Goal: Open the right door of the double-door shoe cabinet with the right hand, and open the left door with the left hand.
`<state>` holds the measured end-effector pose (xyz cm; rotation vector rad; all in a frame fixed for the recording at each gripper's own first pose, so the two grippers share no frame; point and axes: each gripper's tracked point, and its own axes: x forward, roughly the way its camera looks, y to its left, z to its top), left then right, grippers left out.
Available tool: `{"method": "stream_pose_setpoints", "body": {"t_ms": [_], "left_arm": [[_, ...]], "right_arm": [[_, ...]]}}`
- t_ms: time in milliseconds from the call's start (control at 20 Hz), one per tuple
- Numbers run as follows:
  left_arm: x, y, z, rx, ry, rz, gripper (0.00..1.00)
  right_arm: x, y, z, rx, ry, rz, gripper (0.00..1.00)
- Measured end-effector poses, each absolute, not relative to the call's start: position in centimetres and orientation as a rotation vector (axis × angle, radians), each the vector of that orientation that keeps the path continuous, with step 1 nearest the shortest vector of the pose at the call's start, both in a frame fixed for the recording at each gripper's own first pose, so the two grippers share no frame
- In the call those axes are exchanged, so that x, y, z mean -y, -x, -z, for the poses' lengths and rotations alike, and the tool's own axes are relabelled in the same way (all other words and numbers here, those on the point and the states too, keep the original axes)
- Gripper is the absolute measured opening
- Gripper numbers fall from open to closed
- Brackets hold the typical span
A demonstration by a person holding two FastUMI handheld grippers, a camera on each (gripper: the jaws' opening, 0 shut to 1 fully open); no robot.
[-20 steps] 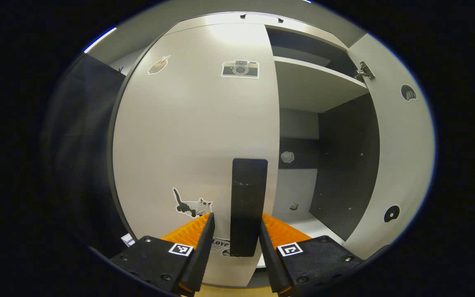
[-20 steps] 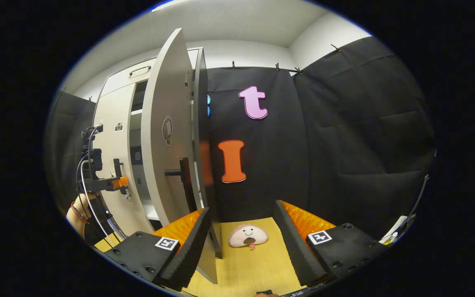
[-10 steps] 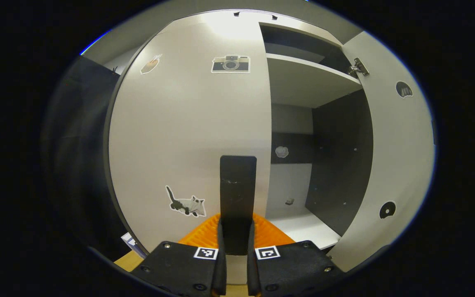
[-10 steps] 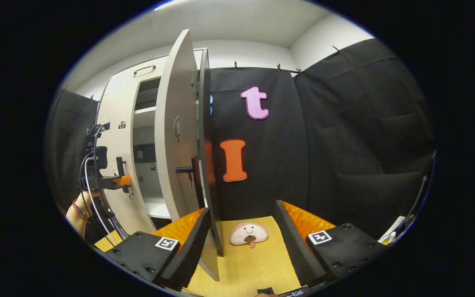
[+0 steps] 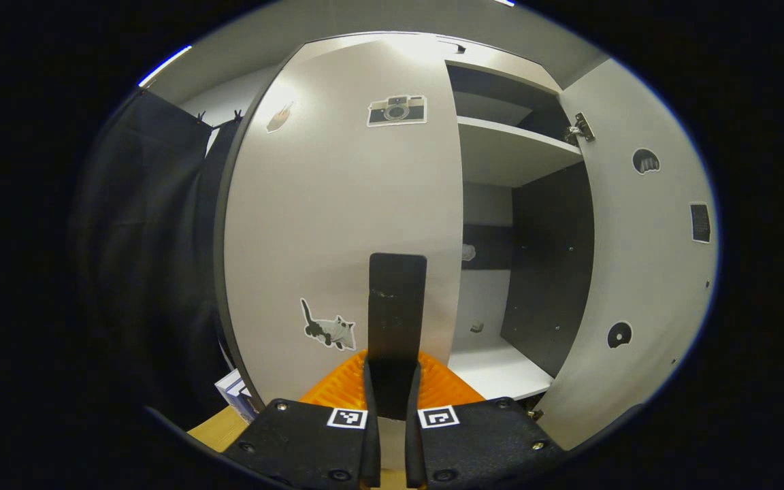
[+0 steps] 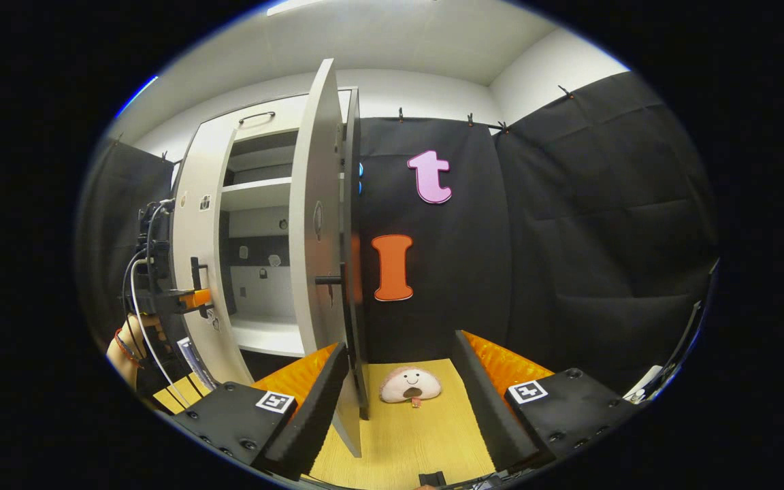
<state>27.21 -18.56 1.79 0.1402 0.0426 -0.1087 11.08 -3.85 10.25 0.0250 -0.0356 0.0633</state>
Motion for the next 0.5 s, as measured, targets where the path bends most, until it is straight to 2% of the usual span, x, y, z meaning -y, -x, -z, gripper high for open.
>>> {"method": "stream_pose_setpoints", "body": {"t_ms": [200,500], "left_arm": [[18.0,-26.9,-1.9,-0.039,-0.129,0.111,0.12],[17.6,-26.6,-1.7,-0.043,-0.112,0.183,0.11]], "right_arm": [[1.9,-10.1,-10.5,0.046,-0.033,-0.102,0.98],[-1.9,-7.7,-11.1,0.077,-0.016,-0.115,0.98]]}}
